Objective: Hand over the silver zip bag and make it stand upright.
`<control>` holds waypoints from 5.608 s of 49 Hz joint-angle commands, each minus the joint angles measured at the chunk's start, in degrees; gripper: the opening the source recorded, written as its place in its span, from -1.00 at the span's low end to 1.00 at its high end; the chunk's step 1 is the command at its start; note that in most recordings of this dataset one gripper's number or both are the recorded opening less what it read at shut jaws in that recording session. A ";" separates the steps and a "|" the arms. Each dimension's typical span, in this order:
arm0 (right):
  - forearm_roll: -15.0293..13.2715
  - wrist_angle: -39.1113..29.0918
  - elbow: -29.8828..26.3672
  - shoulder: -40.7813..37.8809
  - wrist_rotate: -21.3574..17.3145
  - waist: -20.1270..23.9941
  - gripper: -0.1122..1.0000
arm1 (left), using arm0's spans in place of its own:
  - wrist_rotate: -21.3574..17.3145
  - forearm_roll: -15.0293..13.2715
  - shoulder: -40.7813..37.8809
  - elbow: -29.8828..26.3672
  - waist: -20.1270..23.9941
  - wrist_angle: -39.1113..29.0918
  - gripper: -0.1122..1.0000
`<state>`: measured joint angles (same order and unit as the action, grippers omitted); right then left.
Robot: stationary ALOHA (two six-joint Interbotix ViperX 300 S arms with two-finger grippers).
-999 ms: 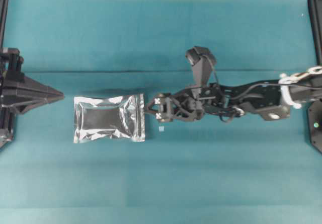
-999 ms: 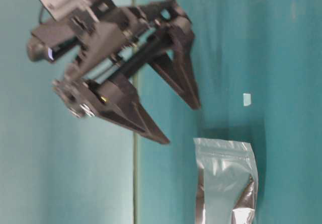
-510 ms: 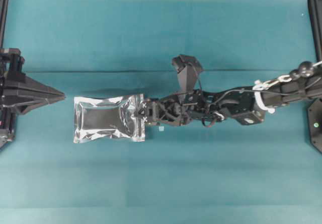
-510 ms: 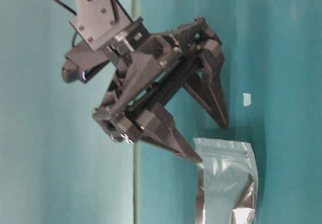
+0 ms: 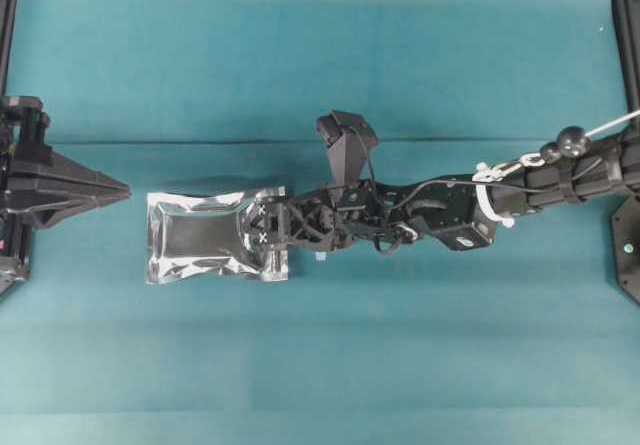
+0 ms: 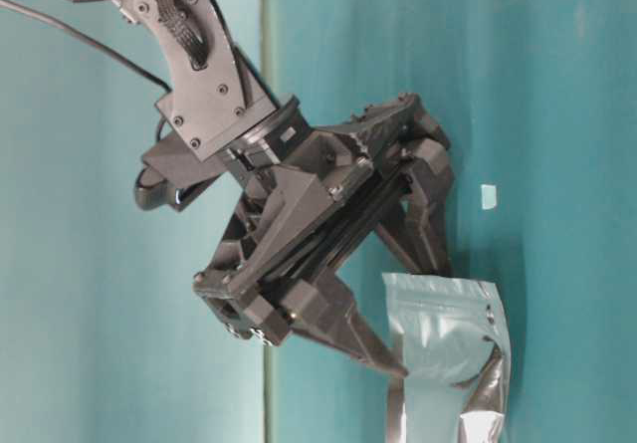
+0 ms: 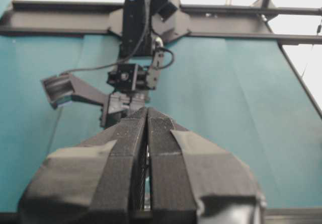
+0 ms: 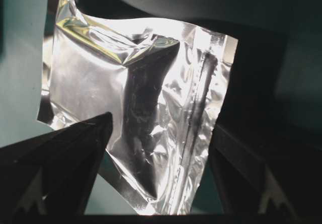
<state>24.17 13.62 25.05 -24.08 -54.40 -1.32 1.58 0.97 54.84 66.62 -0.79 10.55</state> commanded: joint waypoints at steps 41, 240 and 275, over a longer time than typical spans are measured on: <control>-6.68 -28.83 -7.21 15.12 16.79 -0.79 -0.77 | 0.09 0.09 -0.44 -0.26 -0.09 0.26 -0.81; -27.86 -79.89 -26.63 11.34 55.46 2.64 -0.77 | 6.50 0.35 -71.28 -22.76 2.20 29.88 0.84; -27.77 -79.89 -26.63 11.34 55.46 2.55 -0.78 | 6.06 0.26 -73.13 -23.12 2.20 30.06 -0.14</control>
<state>-3.60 -66.36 -1.41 -13.71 1.67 1.14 7.56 1.14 -18.37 43.95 1.58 40.08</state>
